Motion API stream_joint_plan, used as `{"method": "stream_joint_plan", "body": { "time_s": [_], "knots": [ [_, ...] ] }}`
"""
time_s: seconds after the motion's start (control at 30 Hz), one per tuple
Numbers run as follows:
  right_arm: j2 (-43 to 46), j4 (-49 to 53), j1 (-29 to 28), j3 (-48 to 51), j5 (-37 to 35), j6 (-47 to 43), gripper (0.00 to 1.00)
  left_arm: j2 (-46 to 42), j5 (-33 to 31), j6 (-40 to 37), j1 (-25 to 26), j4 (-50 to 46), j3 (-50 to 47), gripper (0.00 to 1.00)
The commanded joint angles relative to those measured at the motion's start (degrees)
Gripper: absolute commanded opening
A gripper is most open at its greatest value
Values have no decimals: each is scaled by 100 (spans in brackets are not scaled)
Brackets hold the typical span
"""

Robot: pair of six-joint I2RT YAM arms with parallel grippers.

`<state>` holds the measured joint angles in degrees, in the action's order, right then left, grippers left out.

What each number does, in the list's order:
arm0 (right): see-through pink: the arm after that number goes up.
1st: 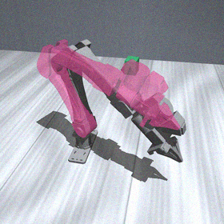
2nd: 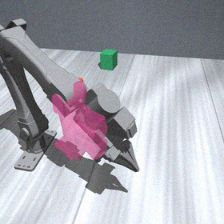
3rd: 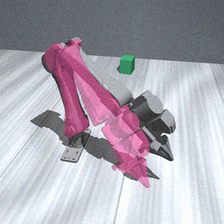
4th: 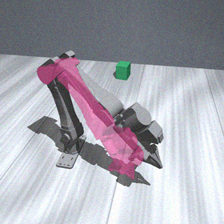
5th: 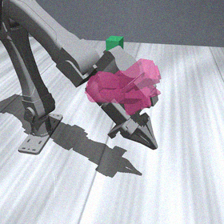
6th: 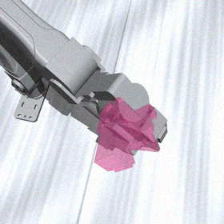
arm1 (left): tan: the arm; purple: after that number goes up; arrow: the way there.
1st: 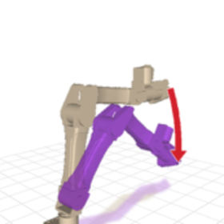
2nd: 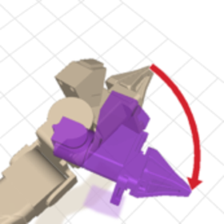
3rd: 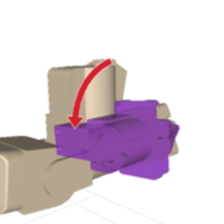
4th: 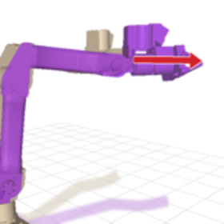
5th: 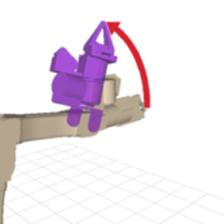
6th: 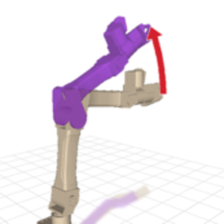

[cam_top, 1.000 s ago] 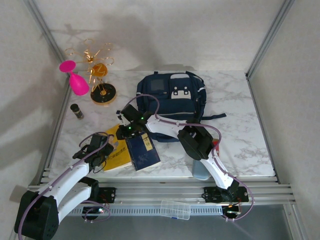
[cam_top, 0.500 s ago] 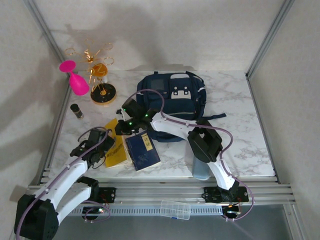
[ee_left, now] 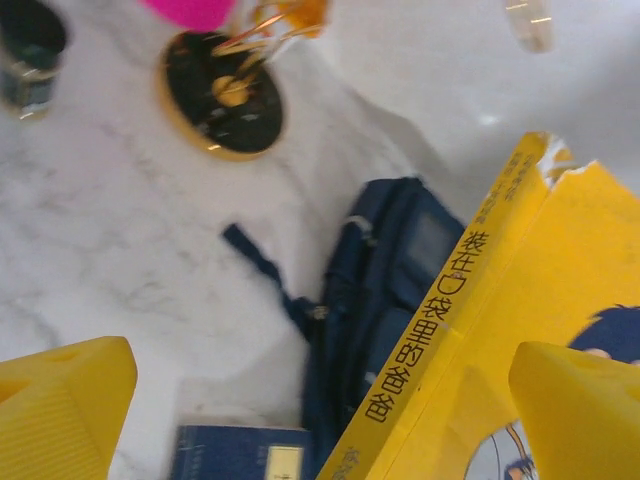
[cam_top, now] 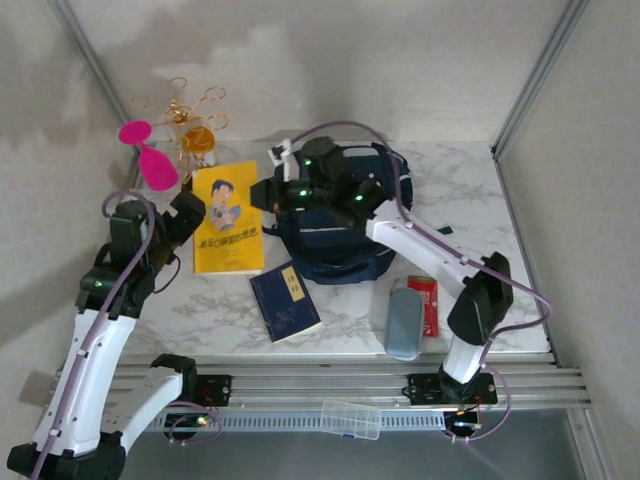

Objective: Pack the student bag

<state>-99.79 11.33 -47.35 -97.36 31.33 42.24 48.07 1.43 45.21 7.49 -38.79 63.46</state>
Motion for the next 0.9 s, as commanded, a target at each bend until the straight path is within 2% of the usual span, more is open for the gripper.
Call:
{"method": "stream_joint_plan", "body": {
  "time_s": [0.0,0.07,0.13,0.2,0.3,0.53,0.67,0.73,0.8,0.87],
  "knots": [
    [437,-156,467,314,629,-84,0,195,1224,-645,-45,110,337,96],
    [641,-138,725,576,1021,-184,0,279,1838,-715,-45,552,265,94],
    [926,-217,1243,973,1478,-214,0,333,2468,-715,-29,1130,57,92],
    [1167,-189,1559,1245,1773,-303,0,406,2814,-691,25,1582,-147,89],
    [1515,-192,2034,1597,2171,-356,0,613,3178,-724,365,2186,-425,86],
    [1961,-114,2867,2124,2935,-420,0,1077,3223,-561,1380,3780,-1121,82],
    [2116,-301,3056,2336,3238,-308,0,1540,3342,-498,1960,4468,-1204,78],
    [2147,-466,3082,2443,3357,-194,0,1748,3387,-492,2295,4898,-1192,73],
    [2187,-472,3097,2489,3414,-192,0,1983,3442,-543,2534,4995,-1054,64],
    [2210,-302,3150,2467,3343,-332,0,2123,3418,-559,2682,5030,-985,60]
  ]
}}
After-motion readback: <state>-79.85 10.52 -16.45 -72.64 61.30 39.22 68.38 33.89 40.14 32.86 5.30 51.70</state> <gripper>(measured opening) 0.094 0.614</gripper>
